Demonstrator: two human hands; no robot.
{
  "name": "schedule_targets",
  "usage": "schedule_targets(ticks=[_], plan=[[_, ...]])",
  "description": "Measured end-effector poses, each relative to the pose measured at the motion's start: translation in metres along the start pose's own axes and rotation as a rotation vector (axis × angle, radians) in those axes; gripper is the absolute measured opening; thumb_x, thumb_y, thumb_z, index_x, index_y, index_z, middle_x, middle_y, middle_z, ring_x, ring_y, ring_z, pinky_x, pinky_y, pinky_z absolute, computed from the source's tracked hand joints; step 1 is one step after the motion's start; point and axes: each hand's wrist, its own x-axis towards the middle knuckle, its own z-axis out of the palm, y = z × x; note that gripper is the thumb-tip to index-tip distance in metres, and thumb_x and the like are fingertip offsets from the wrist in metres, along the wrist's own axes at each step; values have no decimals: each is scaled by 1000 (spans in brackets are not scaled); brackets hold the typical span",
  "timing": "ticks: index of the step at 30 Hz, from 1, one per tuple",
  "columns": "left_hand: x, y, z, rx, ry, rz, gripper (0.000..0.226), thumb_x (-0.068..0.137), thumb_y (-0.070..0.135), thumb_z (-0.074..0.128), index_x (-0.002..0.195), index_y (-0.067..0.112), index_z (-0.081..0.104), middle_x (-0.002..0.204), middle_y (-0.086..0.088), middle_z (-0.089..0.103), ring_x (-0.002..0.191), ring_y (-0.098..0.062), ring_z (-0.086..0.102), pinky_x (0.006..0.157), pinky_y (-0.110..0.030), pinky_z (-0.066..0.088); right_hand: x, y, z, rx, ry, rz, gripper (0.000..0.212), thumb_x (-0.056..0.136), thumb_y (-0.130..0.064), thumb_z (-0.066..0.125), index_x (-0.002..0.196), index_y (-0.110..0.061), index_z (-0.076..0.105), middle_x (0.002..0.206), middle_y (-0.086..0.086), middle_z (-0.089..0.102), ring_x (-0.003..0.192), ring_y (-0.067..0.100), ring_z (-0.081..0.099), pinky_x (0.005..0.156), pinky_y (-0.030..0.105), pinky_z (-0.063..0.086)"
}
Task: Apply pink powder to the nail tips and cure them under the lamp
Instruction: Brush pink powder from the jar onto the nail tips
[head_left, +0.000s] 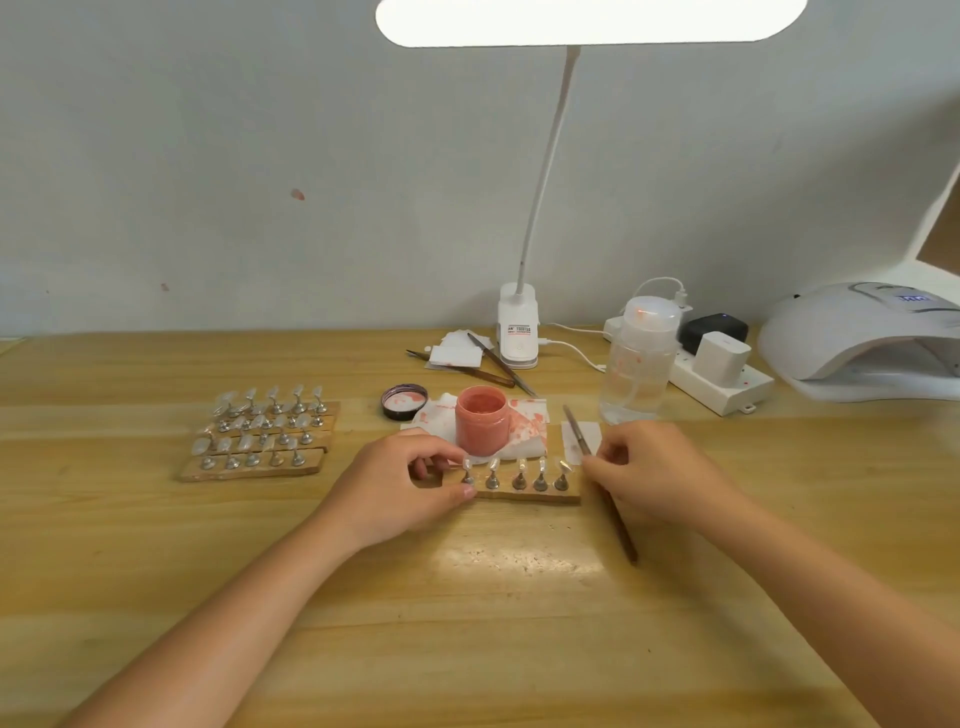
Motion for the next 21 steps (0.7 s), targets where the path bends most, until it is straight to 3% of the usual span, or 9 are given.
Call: schedule_targets(ticks=[3,5,9,12,15,18,20,21], plan=[[-1,0,2,-12,10,-6,24,69,31,76,90,36,67,80,17,58,70,-1,47,64,-11,37,-3,2,-10,279,52,1,18,86,-32,62,72,-21,62,65,-6,64,58,2,56,52,14,41],[-1,0,2,-29,14,-2,22,70,31,76,88,38,66,81,18,57,70,-1,47,66,-15,38,-6,-3,-20,617,6,39,16,80,-30,65,82,-15,65,58,-4,65,44,-2,51,45,11,40],[1,-1,3,-59,5,-6,22,68,37,75,89,36,68,83,18,58,71,-4,46,70,-23,40,-4,-15,-35,1258,-92,-10,37,69,-24,64,106,-19,59,54,-3,54,41,3,42,38,13,34],[4,-3,5,-57,7,-16,23,68,36,75,90,32,71,80,17,58,64,-4,41,65,-23,37,3,-29,-40,1641,-208,-75,25,76,-18,56,100,-20,62,55,-5,53,42,3,40,39,13,34],[6,-4,6,-66,28,-13,22,67,34,76,88,32,72,79,16,58,60,-2,39,61,-21,34,11,-41,-38,2052,-348,-58,30,77,-6,46,85,-7,75,72,1,68,52,5,59,43,15,46],[6,-5,8,-73,53,-3,22,66,33,77,88,30,72,75,18,57,60,3,42,57,-14,32,21,-51,-31,1931,-272,-88,19,76,-10,57,84,-10,75,83,1,72,65,5,67,53,15,52],[6,-4,8,-68,65,6,23,67,32,77,89,27,73,74,19,56,62,10,45,56,-8,31,28,-56,-26,1645,-66,-67,11,77,-26,64,76,-15,66,61,-3,66,48,3,58,44,13,45],[6,-4,7,-65,64,7,23,67,32,77,90,25,74,74,19,56,63,12,45,57,-7,32,33,-57,-23,1473,59,-67,21,81,-32,62,69,-16,62,49,-4,58,40,4,49,40,14,39]])
